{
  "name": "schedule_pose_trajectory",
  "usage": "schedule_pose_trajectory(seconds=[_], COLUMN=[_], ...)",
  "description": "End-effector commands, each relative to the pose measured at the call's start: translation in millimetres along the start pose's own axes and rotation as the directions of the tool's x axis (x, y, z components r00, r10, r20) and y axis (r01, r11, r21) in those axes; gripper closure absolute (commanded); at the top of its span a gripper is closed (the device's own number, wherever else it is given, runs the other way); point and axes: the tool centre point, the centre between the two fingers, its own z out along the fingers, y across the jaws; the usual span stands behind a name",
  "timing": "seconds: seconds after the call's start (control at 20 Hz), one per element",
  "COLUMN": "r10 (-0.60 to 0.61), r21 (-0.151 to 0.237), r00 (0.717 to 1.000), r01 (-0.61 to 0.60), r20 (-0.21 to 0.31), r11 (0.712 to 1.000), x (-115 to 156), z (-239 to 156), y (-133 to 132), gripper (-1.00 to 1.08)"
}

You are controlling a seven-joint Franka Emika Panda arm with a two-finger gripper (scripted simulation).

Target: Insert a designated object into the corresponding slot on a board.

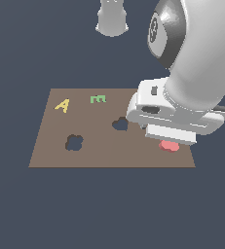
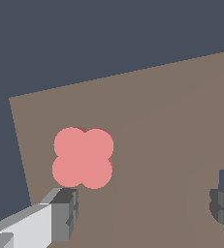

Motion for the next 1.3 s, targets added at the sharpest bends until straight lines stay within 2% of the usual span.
schedule_pose_trajectory(seconds=[0.0, 0.5, 1.25], r10=[0.022, 0.063, 0.065], r21=[-0.001, -0.003, -0.003], r00=[1.0, 0.998, 0.998], r01=[-0.022, -0.063, -0.065], r20=[-0.001, 0.0, 0.001], r11=[1.0, 0.998, 0.998], x=[4.7, 15.8, 17.1], z=[9.3, 27.8, 38.8], y=[-14.2, -42.9, -44.7], gripper=[-0.92, -0.92, -0.92])
